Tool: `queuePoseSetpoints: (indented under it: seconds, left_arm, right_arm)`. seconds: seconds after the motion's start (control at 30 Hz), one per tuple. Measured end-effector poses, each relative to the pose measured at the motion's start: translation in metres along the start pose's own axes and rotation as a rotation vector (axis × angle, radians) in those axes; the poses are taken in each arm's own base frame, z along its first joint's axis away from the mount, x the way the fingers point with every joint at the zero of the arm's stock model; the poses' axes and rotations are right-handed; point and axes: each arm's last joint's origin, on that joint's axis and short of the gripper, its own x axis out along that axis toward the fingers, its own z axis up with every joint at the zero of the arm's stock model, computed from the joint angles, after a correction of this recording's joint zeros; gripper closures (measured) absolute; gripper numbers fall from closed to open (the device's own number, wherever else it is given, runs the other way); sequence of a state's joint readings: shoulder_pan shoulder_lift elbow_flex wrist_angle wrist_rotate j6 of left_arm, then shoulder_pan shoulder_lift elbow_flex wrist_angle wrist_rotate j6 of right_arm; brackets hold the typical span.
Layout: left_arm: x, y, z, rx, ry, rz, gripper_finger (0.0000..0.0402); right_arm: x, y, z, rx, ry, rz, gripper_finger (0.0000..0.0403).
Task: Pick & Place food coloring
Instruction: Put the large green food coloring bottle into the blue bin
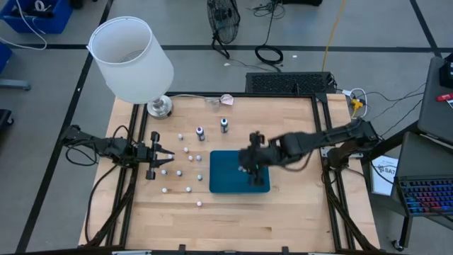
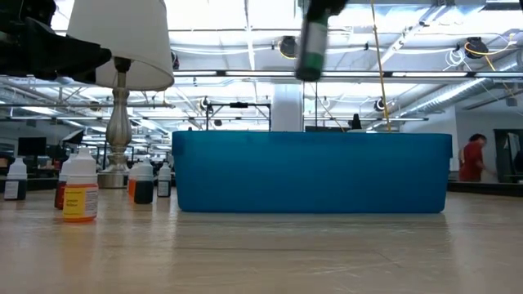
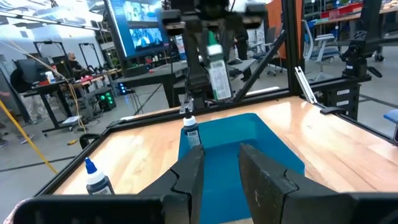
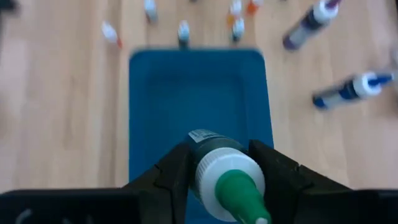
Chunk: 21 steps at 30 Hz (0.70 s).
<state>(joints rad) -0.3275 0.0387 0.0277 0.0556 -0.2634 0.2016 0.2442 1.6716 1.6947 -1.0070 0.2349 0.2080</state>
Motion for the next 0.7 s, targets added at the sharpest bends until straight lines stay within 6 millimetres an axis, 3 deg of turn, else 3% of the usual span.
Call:
queuePoseSetpoints:
  seconds: [0.2,0.3,0.5,0.7]
  left_arm:
    - [0.000,0.000,0.000,0.000,0.000,0.000,0.0295]
    - [0.000,0.000,0.000,0.000,0.000,0.000,0.0295]
    - [0.000,0.000,0.000,0.000,0.000,0.001,0.0295]
    - [0.000,0.000,0.000,0.000,0.000,0.001,0.0295]
  right_arm:
    - [0.015,0.027,-0.021,-0.011,0.116,-0.098,0.0274]
    - [0.032,0.032,-0.037,-0.011,0.167,-0.119,0.0274]
    - [0.062,0.027,-0.069,0.008,0.286,-0.174,0.0274]
    - [0.079,0.015,-0.081,0.032,0.314,-0.220,0.0274]
